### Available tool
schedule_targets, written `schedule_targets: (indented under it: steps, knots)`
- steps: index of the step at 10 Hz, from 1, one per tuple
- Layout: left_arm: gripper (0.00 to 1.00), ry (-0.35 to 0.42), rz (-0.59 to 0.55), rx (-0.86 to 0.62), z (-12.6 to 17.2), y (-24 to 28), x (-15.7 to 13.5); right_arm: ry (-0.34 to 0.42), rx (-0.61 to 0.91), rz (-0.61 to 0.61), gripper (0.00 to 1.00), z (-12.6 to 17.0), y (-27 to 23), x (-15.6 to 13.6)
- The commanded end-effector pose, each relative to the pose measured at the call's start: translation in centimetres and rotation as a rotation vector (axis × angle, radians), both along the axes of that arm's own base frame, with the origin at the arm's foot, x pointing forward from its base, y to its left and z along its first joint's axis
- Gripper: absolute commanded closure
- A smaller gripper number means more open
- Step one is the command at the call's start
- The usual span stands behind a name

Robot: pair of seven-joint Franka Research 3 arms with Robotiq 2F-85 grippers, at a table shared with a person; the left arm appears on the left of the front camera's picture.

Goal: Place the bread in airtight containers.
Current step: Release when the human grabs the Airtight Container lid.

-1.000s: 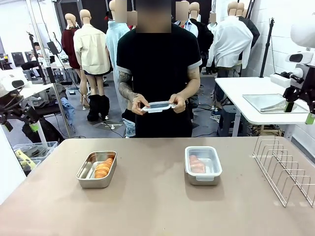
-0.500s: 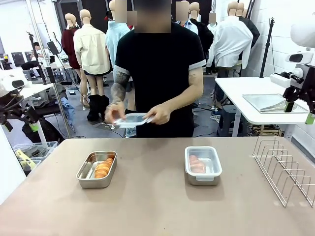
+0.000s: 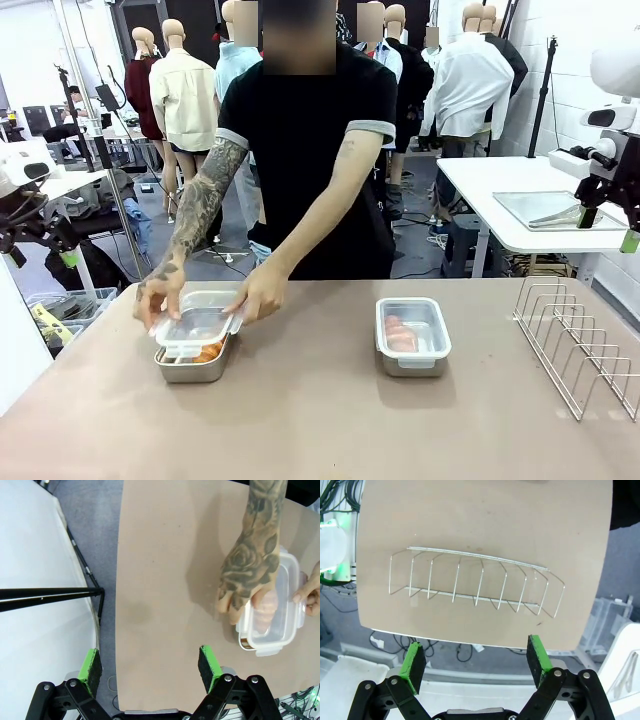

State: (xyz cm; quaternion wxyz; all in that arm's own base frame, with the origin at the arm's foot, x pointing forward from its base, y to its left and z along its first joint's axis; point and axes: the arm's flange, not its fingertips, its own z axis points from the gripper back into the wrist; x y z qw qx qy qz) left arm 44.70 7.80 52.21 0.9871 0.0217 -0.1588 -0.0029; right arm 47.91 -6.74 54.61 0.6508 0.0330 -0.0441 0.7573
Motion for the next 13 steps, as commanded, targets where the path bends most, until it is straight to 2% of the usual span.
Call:
schedule_targets:
  steps: [1, 13]
  knots:
    - [0.00, 0.002, 0.024, 0.020, 0.01, -0.02, -0.19, 0.006, -0.016, -0.016, 0.00, 0.18, 0.35, -0.03]
    - [0.00, 0.002, 0.024, 0.020, 0.01, -0.02, -0.19, 0.006, -0.016, -0.016, 0.00, 0.18, 0.35, -0.03]
